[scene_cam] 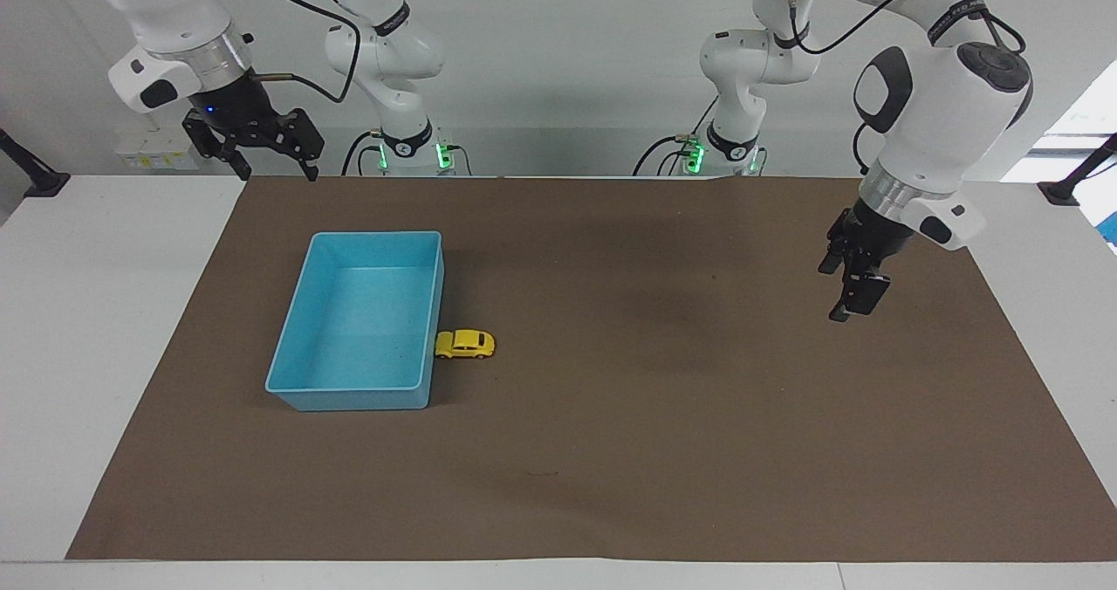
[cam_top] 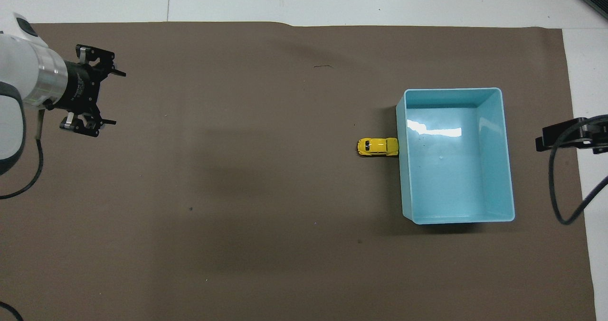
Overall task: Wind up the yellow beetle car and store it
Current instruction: 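Move the right gripper over the bin toward the yellow car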
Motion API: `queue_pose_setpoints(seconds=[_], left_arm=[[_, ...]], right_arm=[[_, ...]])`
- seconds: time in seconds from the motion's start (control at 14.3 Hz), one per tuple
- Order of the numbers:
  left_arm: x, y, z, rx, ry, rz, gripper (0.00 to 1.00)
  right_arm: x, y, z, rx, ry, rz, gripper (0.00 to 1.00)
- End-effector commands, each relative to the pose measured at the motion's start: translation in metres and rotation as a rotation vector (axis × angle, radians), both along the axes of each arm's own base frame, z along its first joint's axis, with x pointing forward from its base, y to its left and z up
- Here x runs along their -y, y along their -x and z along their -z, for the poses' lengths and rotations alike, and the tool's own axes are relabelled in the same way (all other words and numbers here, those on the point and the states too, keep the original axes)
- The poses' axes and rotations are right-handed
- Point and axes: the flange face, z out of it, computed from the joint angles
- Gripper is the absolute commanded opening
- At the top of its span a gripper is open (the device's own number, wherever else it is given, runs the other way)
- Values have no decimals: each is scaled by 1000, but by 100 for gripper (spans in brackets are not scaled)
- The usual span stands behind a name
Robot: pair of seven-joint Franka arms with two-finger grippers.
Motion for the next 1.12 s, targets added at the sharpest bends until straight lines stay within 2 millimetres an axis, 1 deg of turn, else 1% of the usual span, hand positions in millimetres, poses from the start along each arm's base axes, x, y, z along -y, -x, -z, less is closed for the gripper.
queue_pose_setpoints(seconds=[0.0, 0.07, 0.14, 0.21, 0.35, 0.42, 0.49, 0.56, 0.63, 0.7, 0.77, 0.84, 0.98, 1.05], left_arm=[[-13, 4, -14, 13, -36, 142, 100], [-21, 3, -15, 20, -47, 183, 100], [-24, 5, -20, 33, -57, 230, 100], [-26, 6, -23, 47, -71, 303, 100], [-33, 7, -24, 64, -103, 468, 100], [-35, 7, -25, 75, -119, 566, 100], [-36, 7, -25, 83, -135, 654, 100], [-46, 7, -25, 83, -145, 719, 100], [-49, 10, -26, 81, -155, 781, 100], [-53, 12, -29, 83, -165, 854, 100], [-61, 15, -33, 82, -174, 920, 100], [-67, 21, -39, 82, -180, 992, 100], [-72, 32, -46, 52, -192, 1104, 100], [-73, 38, -56, 30, -246, 1163, 100]], right_arm=[[9, 7, -2, -3, 8, 28, 100], [9, 11, 2, -12, 8, 36, 100], [5, 13, 3, -9, 9, 39, 100], [1, 14, 6, -15, 11, 89, 100], [-10, 16, 9, -21, 20, 244, 100], [-24, 16, 10, -18, 22, 301, 100], [-30, 15, 10, -14, 24, 373, 100], [-38, 14, 12, -17, 28, 448, 100], [-50, 12, 15, -24, 31, 515, 100], [-58, 11, 18, -29, 36, 603, 100], [-69, 9, 21, -28, 39, 672, 100], [-74, 7, 27, -34, 41, 762, 100], [-95, 4, 35, -33, 43, 926, 100], [-101, 3, 40, -29, 41, 974, 100]])
